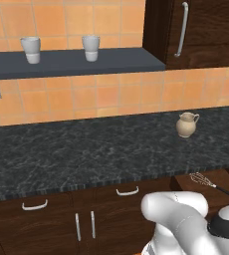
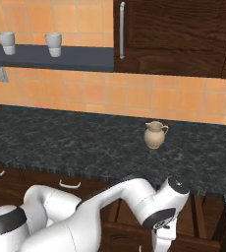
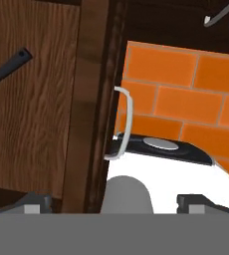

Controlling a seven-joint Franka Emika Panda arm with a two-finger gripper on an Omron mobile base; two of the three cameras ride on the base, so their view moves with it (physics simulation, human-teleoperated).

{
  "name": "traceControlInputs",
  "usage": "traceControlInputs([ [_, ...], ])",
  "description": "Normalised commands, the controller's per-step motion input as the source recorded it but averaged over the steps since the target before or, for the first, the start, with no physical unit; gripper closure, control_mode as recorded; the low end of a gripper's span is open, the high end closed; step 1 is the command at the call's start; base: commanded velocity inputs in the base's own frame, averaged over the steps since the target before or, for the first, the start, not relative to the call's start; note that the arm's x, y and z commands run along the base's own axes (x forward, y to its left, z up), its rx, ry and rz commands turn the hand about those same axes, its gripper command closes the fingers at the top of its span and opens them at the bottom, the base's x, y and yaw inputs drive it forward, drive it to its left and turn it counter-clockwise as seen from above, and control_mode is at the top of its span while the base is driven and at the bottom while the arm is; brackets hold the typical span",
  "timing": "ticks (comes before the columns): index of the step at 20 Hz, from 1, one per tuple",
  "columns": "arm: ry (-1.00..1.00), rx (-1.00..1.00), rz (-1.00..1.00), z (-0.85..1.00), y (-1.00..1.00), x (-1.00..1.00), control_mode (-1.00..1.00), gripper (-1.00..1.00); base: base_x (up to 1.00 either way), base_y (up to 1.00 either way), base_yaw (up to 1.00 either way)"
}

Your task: Pick the whisk from the drawer and place it on the counter.

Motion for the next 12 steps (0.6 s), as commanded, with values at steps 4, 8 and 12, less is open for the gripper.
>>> traceControlInputs([
  [4, 0.00, 0.00, 0.00, -0.54, 0.00, 0.22, -1.00, -1.00, 0.00, 0.00, 0.00],
  [8, -0.04, 0.00, 0.00, -0.47, 0.00, 0.17, -1.00, -1.00, 0.00, 0.00, 0.00],
  [12, -0.06, 0.00, 0.00, -0.44, 0.00, 0.14, -1.00, -1.00, 0.00, 0.00, 0.00],
])
